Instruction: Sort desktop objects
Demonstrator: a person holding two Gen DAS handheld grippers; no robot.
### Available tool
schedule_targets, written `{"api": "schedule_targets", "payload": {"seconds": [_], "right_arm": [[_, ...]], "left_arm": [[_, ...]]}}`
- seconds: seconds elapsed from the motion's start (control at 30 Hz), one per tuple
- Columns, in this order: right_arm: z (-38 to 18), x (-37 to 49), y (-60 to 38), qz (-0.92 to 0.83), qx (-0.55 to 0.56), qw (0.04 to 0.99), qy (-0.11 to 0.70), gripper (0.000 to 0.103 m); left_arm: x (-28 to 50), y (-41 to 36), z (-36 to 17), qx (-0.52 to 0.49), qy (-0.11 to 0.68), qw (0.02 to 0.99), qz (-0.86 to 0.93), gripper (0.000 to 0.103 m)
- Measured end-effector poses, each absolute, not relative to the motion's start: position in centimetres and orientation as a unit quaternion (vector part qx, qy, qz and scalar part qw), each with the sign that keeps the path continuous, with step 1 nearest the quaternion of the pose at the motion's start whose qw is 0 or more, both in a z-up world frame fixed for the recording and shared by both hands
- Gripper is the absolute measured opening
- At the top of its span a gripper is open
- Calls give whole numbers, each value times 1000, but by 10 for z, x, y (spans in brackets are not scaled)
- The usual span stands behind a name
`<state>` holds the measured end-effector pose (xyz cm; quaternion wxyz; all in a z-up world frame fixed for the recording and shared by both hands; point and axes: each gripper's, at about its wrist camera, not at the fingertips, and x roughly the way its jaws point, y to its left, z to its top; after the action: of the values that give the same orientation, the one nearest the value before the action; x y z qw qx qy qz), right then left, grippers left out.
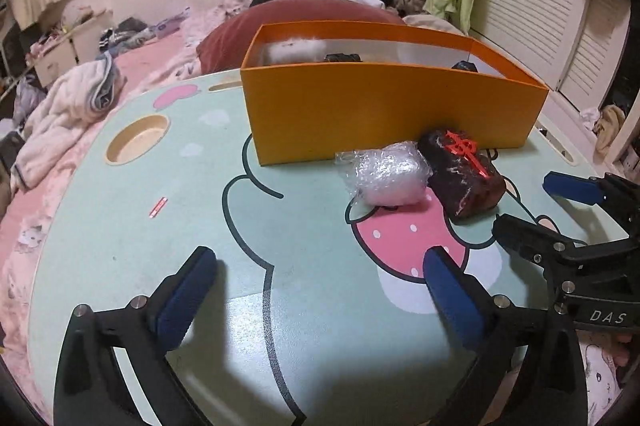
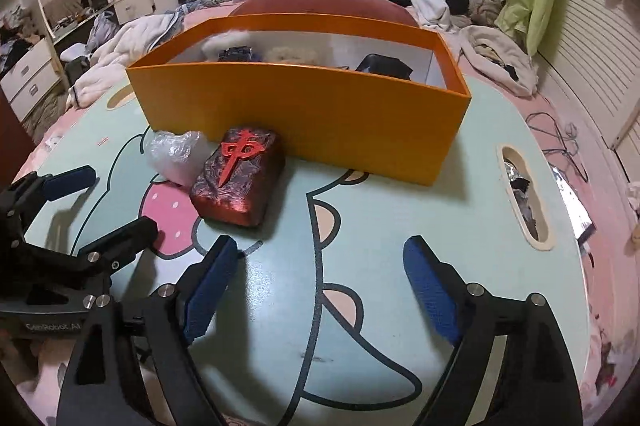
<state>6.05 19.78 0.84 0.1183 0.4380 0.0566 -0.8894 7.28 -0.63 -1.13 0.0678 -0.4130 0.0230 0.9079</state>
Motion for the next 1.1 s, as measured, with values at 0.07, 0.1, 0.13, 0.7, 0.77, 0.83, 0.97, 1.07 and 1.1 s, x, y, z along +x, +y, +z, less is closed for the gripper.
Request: {"api": "schedule_targets", "payload": {"seconds": [0.07,0.1,0.13,0.7,0.77,0.83,0.97,1.07,1.1], "right_arm": [[8,60,200,-890,437,117,57,86],[10,61,200,-890,437,117,57,86],[10,61,199,-890,437,117,57,87],[11,62,201,-890,436,117,58,87],[11,63,201,-890,436,117,58,87],[11,63,200,-890,436,117,58,87],[11,64,200,-890,436,117,58,87],[11,64,200,-890,436,117,58,87],[11,64,200,-891,436,117,58,87]], "left_arm": [[74,-7,-11,-411,22,68,909,103],[73,-7,-11,-411,23,68,909,103],[73,-7,-11,-411,23,69,909,103],[71,-6,-10,-411,23,69,909,103],[71,-6,-10,-411,22,69,909,103],[71,-6,-9,-411,23,69,909,103],[71,-6,-9,-411,22,69,909,103],[71,-6,-9,-411,22,69,909,103],[71,-6,-9,-411,22,69,909,103]]}}
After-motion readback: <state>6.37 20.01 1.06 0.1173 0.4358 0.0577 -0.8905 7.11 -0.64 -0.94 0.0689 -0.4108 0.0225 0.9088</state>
